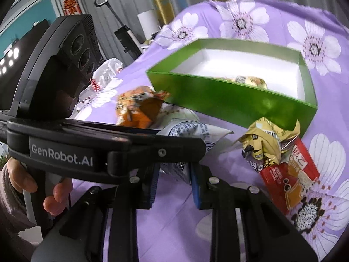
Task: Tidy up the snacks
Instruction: 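Lower the left tool onto the white Qiao packet and close it, then lift the Qiao packet with the left tool and carry it over the box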
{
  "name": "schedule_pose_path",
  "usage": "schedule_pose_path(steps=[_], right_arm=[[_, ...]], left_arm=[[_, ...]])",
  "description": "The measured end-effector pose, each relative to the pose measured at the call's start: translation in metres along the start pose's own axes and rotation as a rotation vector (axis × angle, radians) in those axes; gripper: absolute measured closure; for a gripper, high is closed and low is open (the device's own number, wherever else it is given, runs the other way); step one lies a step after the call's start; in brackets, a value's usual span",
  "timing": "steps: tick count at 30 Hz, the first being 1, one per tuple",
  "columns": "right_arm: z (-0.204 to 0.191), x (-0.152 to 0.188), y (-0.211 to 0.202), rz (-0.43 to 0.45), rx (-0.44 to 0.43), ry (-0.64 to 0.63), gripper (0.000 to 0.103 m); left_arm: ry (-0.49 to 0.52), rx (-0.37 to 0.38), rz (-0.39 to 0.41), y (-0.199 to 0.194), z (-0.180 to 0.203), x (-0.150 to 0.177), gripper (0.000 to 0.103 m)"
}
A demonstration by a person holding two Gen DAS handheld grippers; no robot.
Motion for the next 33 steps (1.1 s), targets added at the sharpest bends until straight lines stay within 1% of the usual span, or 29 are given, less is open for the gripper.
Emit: schedule_pose_path(steps=[7, 15, 24, 33], right_arm=[[-0.022, -0.008, -0.029, 0.042, -0.013, -0.046, 0.076], [-0.037, -0.013, -0.055, 0.084, -0.002, -0.089, 0.076], [-0.044, -0.011, -0.082, 0.122, 0.033, -0.103, 0.076], [-0.046, -0.013, -0.092, 0.138, 0.053, -0.104, 0.076]], left_arm=[[0.025, -0.009, 0.068, -0.034, 0.018, 0.010, 0.050], [0.048, -0.011, 0.118, -0.059, 0.038, 0.016, 0.050], [0.088, 0.004, 0.142, -0.072, 0.057, 0.024, 0.050], [0.115, 0.012, 0.146, -0.077, 0.068, 0.025, 0.050]])
Point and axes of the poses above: each gripper's, at about its wrist camera, not at the fingertips, and y roughly the way its jaws point, z to its right, x to its underside, the point moved 4 cm from there along y, roughly the way its jaws point, and after that the axes turned 7 degrees about -y, right-handed, at the moved point
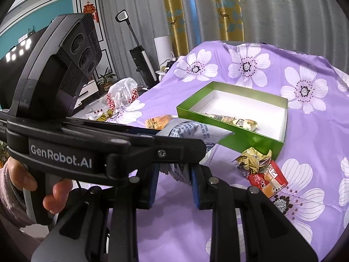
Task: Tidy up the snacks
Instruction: 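Lift the Qiao packet with the left tool and carry it over the box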
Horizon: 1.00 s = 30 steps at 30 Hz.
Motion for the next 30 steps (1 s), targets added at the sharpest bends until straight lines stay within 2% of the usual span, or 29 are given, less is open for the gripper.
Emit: schedule_pose_path(steps=[12, 30], right_arm=[[0.008, -0.008, -0.003, 0.024, 0.016, 0.001, 0.076], [0.038, -0.042, 0.030, 0.047, 0.033, -0.013, 0.076]], left_arm=[[0.027, 0.006, 0.008, 0.002, 0.007, -0.010, 0.050], [0.029, 0.010, 0.028, 0.022, -0.008, -0.062, 0.050]])
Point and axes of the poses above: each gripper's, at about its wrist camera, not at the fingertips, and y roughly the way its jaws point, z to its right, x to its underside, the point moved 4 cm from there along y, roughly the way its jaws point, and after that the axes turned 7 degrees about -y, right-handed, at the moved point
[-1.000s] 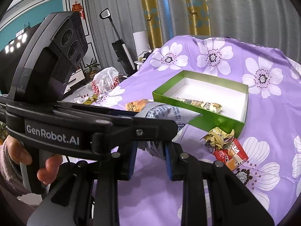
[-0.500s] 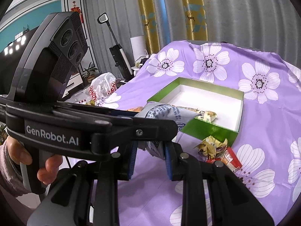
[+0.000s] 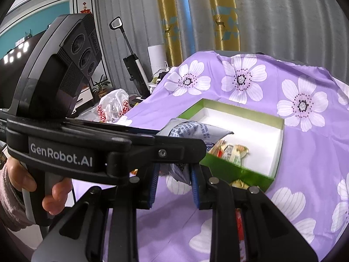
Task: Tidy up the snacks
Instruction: 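Lift the Qiao packet with the left tool and carry it over the box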
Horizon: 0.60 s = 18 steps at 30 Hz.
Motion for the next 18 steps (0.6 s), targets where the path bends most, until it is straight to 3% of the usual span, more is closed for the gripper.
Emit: schedule_pose_path(steps=[9, 18], right_arm=[[0.024, -0.023, 0.034, 0.002, -0.006, 0.004, 0.076], [0.049, -0.031, 0.082, -0.055, -0.012, 0.015, 0.076]], left_arm=[[-0.009, -0.013, 0.005, 0.019, -0.020, -0.037, 0.050], [-0.088, -0.005, -0.045, 0.051, -0.055, -0.063, 0.050]])
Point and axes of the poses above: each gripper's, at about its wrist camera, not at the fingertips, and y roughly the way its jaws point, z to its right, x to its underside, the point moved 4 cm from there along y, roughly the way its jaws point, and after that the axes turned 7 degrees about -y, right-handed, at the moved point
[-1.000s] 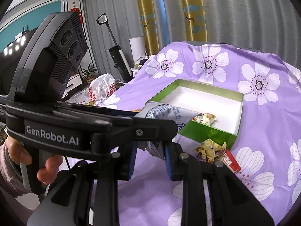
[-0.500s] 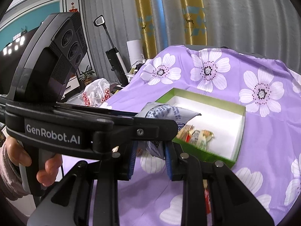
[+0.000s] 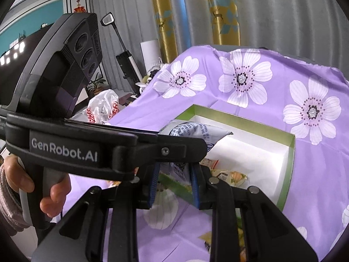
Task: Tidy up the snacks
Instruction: 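Lift the Qiao packet with the left tool and carry it over the box, then lower the Qiao packet into the box and open the left tool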
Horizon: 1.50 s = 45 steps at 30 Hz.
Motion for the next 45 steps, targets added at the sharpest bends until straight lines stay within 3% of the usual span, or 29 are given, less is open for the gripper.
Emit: schedule_pose_path(steps=[18, 33, 36, 42, 44, 45], right_arm=[[0.023, 0.010, 0.079, -0.159, -0.021, 0.056, 0.076], [0.026, 0.015, 0.090, -0.208, -0.007, 0.088, 0.074], [0.027, 0.016, 0.088, -0.201, -0.001, 0.095, 0.068], [0.029, 0.016, 0.075, -0.181, 0.018, 0.106, 0.060], [0.030, 0.015, 0.068, -0.165, 0.024, 0.109, 0.057], [0.030, 0.014, 0.064, -0.155, 0.030, 0.111, 0.054]], left_arm=[[-0.173, -0.030, -0.119, 0.061, -0.065, -0.017, 0.050], [-0.216, -0.082, -0.148, 0.073, -0.076, -0.018, 0.050], [-0.201, -0.117, -0.135, 0.070, -0.076, -0.019, 0.050], [-0.184, -0.184, -0.102, 0.060, -0.078, -0.020, 0.041], [-0.176, -0.197, -0.089, 0.055, -0.076, -0.020, 0.032], [-0.163, -0.225, -0.073, 0.051, -0.075, -0.019, 0.020]])
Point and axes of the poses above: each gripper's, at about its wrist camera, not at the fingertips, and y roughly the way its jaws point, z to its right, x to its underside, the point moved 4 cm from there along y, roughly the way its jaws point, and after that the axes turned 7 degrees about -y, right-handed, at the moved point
